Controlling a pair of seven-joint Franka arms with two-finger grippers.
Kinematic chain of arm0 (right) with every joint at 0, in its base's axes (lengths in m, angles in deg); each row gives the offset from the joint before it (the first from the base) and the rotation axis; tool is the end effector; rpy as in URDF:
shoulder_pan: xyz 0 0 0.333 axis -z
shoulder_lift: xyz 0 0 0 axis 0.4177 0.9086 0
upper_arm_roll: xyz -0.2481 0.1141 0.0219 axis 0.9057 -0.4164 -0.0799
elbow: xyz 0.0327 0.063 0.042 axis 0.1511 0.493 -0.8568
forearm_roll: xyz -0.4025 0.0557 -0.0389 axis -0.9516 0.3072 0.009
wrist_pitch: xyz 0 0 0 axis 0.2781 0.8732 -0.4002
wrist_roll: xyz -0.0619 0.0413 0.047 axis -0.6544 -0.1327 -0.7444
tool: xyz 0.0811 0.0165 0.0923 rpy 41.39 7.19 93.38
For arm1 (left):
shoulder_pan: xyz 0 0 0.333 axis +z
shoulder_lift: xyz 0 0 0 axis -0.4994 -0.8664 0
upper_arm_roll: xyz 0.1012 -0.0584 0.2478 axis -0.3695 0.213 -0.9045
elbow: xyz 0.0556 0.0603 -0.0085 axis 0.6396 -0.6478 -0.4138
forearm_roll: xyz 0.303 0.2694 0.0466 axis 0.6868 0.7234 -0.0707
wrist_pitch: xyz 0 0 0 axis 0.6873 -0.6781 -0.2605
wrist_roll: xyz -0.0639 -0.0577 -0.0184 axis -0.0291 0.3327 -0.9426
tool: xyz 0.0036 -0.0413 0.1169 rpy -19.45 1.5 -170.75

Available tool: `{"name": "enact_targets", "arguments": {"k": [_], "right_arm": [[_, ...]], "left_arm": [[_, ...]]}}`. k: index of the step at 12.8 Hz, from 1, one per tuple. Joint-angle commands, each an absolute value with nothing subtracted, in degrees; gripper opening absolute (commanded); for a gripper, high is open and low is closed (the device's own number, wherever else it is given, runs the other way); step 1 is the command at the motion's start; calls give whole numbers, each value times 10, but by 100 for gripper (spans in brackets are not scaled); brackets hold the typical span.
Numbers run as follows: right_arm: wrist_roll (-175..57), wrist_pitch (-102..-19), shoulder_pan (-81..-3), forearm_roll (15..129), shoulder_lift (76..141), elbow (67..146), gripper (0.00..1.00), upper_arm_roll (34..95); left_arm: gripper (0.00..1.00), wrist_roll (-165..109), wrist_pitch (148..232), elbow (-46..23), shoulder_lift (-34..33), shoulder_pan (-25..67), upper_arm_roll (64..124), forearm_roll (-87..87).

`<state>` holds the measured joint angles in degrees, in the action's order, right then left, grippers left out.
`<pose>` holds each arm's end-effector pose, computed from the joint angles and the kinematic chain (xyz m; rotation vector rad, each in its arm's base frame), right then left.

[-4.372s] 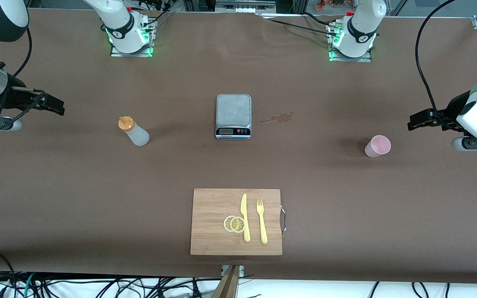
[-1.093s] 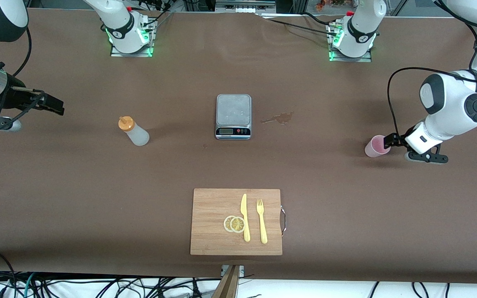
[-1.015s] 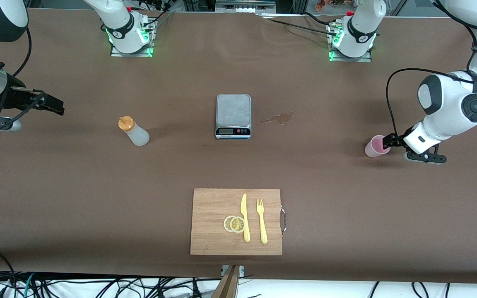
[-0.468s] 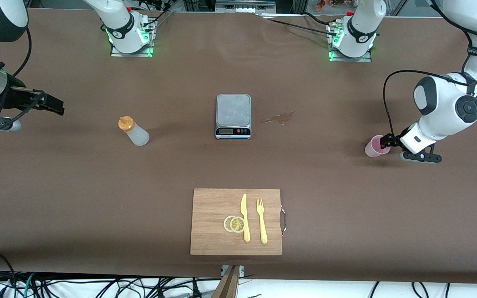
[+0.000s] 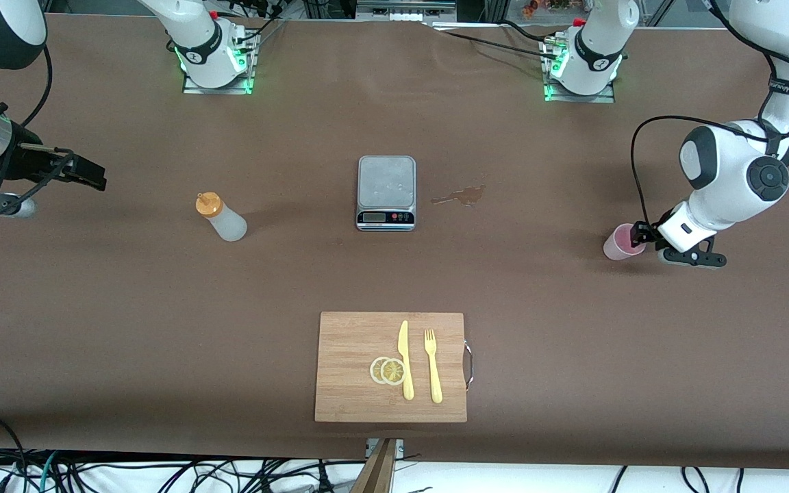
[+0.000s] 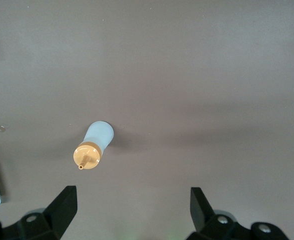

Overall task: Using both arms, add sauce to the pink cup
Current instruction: 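Close the left gripper around the pink cup and lift it, then carry the pink cup with the left gripper onto the digital scale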

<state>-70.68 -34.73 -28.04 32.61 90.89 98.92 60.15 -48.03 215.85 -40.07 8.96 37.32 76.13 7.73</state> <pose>0.5871 0.0196 0.5012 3.0755 -0.1098 -0.1778 0.5361 0.0677 0.1697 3.1150 -0.1429 -0.0421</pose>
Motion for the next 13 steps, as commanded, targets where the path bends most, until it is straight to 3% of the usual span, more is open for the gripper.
{"name": "enact_targets", "arguments": {"k": [1, 2, 3, 7, 11, 13], "right_arm": [[-704, -339, -278, 334, 906, 984, 100, 601], [-704, -339, -278, 334, 906, 984, 100, 601], [-704, -339, -277, 334, 907, 984, 100, 601], [-704, -339, -277, 334, 907, 984, 100, 602], [-704, -339, -277, 334, 907, 984, 100, 602], [-706, -338, -277, 334, 907, 984, 100, 602]], "left_arm": [[23, -485, 2167, -407, 92, 371, 759, 79], [8, -484, 2167, -407, 92, 371, 759, 78], [0, -483, 2166, -406, 92, 372, 760, 78], [0, -471, 2145, -389, 100, 353, 762, 57], [0, -387, 2059, -323, 109, 251, 768, 23], [0, -294, 2055, -301, 109, 213, 810, 22]]}}
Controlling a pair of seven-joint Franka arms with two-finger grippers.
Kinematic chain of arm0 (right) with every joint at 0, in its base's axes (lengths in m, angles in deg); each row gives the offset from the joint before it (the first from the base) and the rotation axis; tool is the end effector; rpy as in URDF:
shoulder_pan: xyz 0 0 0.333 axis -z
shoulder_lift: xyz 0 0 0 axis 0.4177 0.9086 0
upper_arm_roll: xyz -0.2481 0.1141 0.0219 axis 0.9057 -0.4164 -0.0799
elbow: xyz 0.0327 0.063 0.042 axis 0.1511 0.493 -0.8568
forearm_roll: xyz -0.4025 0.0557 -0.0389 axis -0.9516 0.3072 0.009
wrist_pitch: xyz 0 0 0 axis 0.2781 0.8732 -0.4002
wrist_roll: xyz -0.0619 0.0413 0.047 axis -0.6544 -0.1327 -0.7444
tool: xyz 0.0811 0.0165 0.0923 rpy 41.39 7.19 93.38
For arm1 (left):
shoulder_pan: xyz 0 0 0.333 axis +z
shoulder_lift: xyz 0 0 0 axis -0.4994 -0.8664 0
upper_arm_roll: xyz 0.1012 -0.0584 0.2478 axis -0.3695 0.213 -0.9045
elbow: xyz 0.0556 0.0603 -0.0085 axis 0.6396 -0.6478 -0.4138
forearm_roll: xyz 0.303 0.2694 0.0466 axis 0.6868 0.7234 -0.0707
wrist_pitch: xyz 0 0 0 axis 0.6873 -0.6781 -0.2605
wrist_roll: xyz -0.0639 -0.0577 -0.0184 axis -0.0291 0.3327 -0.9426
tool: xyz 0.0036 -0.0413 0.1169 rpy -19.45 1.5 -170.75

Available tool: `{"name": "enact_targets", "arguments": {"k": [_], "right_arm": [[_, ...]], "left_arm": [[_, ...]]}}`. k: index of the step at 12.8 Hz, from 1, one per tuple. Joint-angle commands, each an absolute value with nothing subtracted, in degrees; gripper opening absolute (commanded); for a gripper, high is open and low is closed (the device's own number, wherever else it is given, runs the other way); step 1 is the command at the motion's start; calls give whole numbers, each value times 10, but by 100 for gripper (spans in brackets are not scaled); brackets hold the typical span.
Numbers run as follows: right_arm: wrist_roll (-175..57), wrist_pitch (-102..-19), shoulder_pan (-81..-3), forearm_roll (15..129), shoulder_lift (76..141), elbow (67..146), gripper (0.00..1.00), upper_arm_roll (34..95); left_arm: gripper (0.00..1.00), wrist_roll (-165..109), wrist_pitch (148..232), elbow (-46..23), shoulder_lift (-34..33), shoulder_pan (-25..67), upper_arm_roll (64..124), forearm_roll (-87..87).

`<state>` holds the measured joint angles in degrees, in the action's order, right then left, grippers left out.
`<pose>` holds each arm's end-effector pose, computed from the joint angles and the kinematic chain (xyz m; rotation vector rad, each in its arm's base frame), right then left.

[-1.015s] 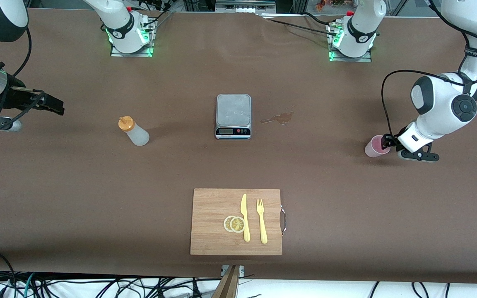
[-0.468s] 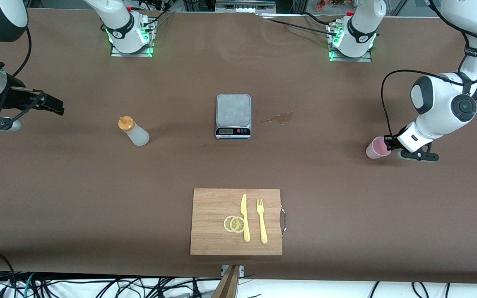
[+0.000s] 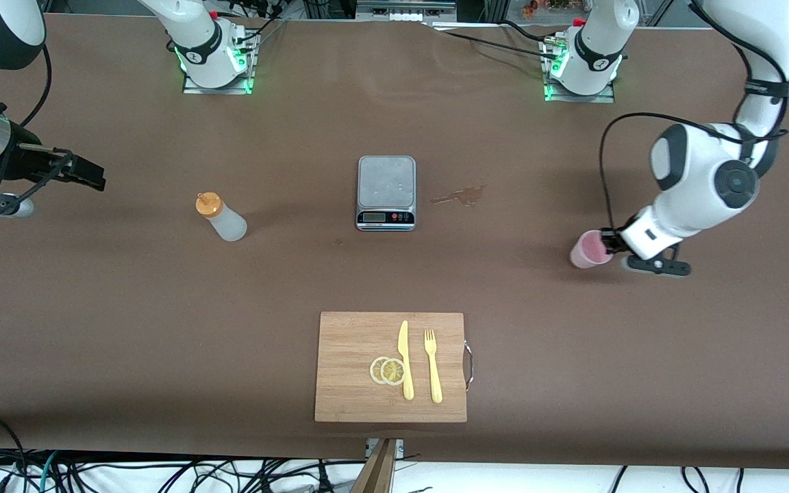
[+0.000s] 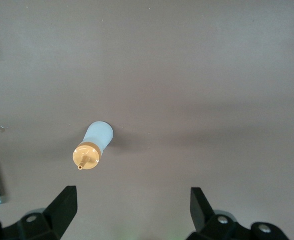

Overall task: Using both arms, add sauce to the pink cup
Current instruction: 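Carry the pink cup with the left gripper onto the digital scale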

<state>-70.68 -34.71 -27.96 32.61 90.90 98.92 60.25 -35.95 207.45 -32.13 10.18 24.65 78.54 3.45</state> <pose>0.5871 0.0178 0.5011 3.0752 -0.1146 -0.1787 0.5714 -0.0821 0.2257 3.0541 -0.1422 -0.0338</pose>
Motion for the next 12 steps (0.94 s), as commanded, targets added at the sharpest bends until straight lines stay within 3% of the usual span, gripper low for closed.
{"name": "enact_targets", "arguments": {"k": [1, 8, 12], "right_arm": [[-706, -338, -277, 334, 906, 984, 100, 601], [-705, -296, -279, 329, 903, 983, 100, 598], [-709, -295, -279, 332, 903, 983, 100, 600]], "left_arm": [[0, -269, 2055, -297, 109, 201, 841, 22], [0, -54, 2064, -280, 105, 137, 986, 22], [0, 33, 2097, -280, 87, 62, 987, 24]]}}
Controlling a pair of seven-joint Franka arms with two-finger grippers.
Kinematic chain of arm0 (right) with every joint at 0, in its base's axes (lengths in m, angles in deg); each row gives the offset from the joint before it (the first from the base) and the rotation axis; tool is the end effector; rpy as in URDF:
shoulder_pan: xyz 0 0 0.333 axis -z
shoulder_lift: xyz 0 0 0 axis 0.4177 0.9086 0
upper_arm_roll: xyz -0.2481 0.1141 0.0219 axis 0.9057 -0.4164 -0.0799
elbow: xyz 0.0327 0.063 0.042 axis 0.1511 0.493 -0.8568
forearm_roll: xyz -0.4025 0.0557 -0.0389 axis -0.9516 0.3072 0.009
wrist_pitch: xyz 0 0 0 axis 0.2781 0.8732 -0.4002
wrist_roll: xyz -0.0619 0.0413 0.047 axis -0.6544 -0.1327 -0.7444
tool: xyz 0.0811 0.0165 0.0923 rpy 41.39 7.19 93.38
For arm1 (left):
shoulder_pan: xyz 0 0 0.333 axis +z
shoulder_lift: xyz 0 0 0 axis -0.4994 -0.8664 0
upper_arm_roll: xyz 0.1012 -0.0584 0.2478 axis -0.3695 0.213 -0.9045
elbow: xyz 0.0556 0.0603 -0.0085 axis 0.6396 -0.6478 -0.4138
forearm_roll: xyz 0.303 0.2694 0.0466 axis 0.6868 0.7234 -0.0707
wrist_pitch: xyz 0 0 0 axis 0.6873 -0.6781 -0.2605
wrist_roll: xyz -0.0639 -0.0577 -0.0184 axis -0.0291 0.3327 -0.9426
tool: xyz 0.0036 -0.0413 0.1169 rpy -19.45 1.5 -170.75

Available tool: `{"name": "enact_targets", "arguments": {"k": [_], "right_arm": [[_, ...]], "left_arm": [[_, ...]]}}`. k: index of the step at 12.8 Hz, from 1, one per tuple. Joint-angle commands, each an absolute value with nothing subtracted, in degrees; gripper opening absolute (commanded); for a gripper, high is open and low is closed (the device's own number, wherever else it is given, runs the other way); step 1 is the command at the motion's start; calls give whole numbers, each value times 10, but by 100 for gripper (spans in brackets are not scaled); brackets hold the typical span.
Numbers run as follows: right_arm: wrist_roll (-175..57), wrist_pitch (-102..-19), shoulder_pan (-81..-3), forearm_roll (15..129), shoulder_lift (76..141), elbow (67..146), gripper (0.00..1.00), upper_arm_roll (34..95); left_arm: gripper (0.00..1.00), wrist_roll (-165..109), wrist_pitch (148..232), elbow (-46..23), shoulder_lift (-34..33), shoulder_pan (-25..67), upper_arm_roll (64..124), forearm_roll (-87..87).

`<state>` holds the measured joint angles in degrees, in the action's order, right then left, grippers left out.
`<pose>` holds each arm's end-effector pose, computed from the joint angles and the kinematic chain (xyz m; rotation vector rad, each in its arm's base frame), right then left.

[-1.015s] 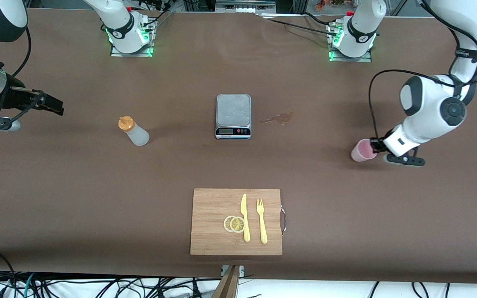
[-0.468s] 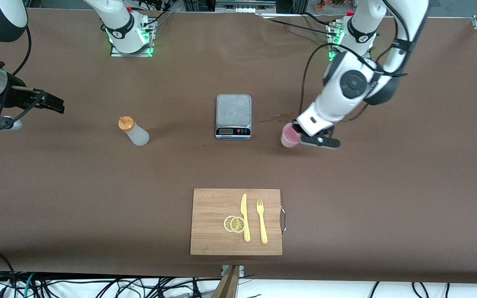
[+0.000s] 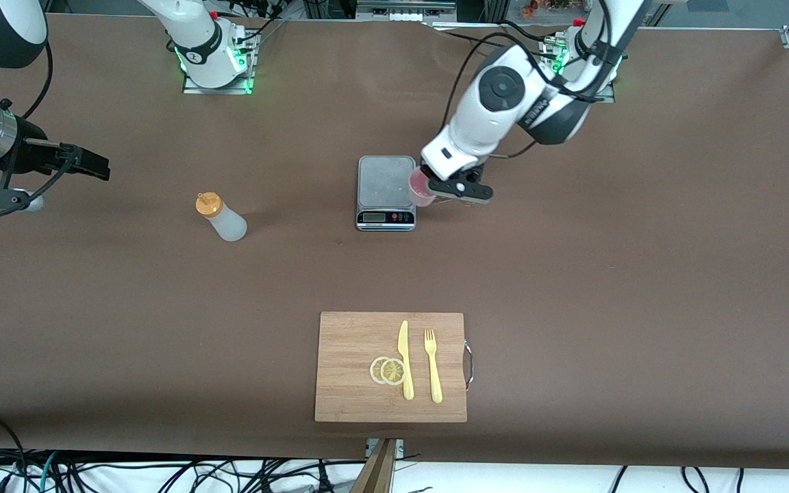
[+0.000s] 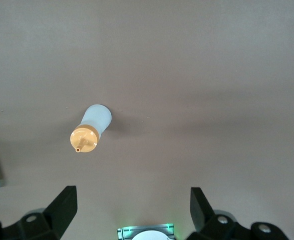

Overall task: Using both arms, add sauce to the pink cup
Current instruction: 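Carry the pink cup with the left gripper onto the digital scale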

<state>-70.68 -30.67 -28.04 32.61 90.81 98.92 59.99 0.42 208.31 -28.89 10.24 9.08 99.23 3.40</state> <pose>0.5772 0.0204 0.4972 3.0620 -0.1077 -0.2836 0.4291 -0.4191 0.2650 2.9542 -0.1150 -0.0841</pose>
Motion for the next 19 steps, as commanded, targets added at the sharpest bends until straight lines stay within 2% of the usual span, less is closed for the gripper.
{"name": "enact_targets", "arguments": {"k": [1, 5, 15, 16, 18, 19], "right_arm": [[-713, -292, -279, 332, 904, 984, 100, 601], [-704, -286, -279, 327, 906, 983, 100, 601], [-683, -283, -283, 353, 908, 983, 100, 592], [-685, -282, -283, 354, 907, 983, 100, 592], [-682, -277, -283, 353, 907, 983, 100, 594], [-681, -276, -282, 354, 907, 983, 100, 594]], "left_arm": [[0, 50, 2111, -281, 78, 46, 987, 25], [0, 116, 2154, -281, 47, -4, 985, 32], [0, 117, 2155, -272, 26, -7, 967, 41], [13, 117, 2155, -271, 23, -7, 967, 41], [100, 115, 2155, -267, 25, -5, 965, 41], [100, 113, 2154, -264, 30, -3, 962, 39]]}}
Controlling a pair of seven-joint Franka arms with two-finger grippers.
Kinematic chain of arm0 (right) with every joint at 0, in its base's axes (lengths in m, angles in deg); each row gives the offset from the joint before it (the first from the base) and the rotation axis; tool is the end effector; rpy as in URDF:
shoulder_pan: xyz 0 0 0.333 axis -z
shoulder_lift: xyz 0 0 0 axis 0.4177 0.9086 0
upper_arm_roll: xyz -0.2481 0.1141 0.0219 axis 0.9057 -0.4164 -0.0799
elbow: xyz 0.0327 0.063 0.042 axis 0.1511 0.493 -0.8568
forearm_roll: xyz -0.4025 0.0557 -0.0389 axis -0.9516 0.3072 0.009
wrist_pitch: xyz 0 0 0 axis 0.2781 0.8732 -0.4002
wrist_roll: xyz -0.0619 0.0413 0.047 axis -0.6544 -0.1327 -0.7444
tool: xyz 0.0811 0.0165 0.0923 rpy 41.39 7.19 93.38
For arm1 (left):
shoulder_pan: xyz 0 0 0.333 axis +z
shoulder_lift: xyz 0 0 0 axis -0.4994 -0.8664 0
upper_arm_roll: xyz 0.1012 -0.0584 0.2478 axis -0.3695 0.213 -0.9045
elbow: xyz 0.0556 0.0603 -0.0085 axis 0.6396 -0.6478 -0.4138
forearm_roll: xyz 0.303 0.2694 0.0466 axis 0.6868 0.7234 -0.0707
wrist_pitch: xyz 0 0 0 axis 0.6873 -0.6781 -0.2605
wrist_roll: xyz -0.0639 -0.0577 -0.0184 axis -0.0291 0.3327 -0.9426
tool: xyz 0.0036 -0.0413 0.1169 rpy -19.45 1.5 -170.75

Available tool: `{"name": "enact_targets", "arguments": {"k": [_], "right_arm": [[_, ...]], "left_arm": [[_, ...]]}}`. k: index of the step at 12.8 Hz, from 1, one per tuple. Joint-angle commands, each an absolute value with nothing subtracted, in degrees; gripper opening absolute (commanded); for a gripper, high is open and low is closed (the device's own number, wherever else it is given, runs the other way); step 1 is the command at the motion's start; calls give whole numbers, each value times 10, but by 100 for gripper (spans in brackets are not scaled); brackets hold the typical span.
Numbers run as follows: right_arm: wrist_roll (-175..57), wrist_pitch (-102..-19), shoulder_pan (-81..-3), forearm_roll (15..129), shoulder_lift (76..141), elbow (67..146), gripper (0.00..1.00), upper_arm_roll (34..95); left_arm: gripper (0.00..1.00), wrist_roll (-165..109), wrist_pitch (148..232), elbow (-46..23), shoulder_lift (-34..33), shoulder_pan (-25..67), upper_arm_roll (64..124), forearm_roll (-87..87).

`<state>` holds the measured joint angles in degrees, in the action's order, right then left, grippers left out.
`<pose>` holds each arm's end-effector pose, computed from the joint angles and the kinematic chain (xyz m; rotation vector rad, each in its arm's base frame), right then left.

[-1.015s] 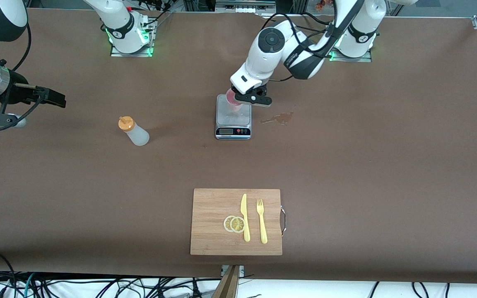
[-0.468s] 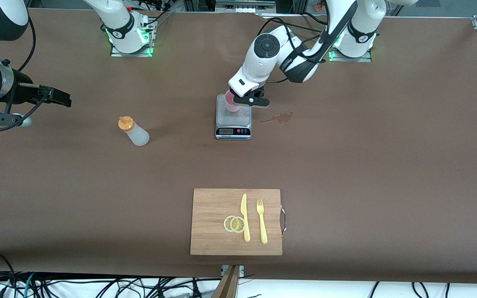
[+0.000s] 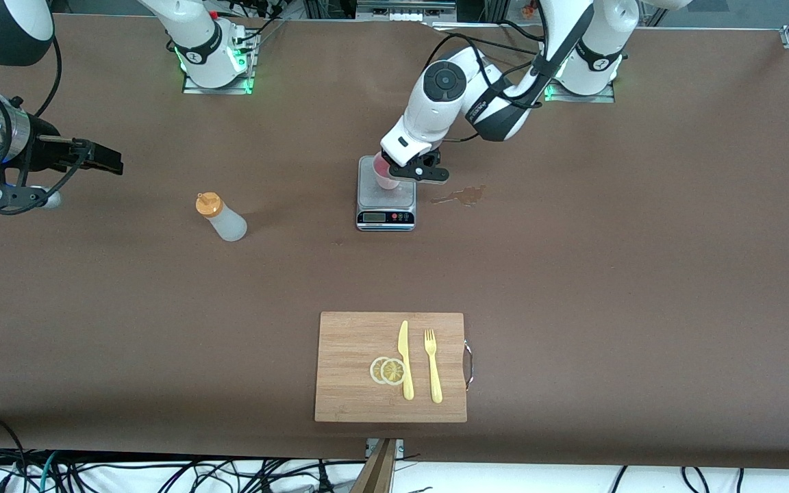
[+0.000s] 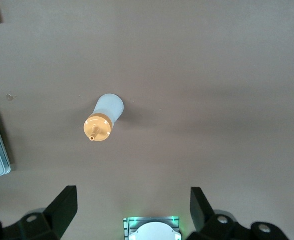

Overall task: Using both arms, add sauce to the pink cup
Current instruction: 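Open the left gripper and withdraw it while the right gripper approaches the bottle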

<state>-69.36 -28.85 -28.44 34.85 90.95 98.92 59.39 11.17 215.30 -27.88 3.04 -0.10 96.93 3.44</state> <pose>0.5724 0.0351 0.4937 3.0953 -0.0474 -0.3451 0.3812 -0.4740 0.2112 2.9376 0.0182 -0.1337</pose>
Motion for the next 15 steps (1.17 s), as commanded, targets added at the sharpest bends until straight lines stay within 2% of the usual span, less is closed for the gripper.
{"name": "enact_targets", "arguments": {"k": [1, 3, 6, 8, 12, 15], "right_arm": [[-680, -276, -282, 353, 907, 983, 100, 594], [-668, -272, -282, 355, 907, 984, 100, 594], [-573, -269, -281, 355, 909, 989, 100, 594], [-506, -270, -277, 355, 909, 991, 99, 598], [-351, -280, -276, 383, 909, 1015, 99, 632], [-165, -336, -276, 438, 909, 1069, 99, 690]], "left_arm": [[100, 118, 2144, -248, 34, 0, 962, 34], [100, 118, 2090, -216, 47, 15, 963, 23], [100, 111, 1922, -111, 65, 65, 959, 14], [100, 110, 1846, -47, 71, 83, 936, 19], [100, 4, 1784, -29, 121, 154, 905, 21], [100, -102, 1733, -28, 166, 214, 860, 22]]}}
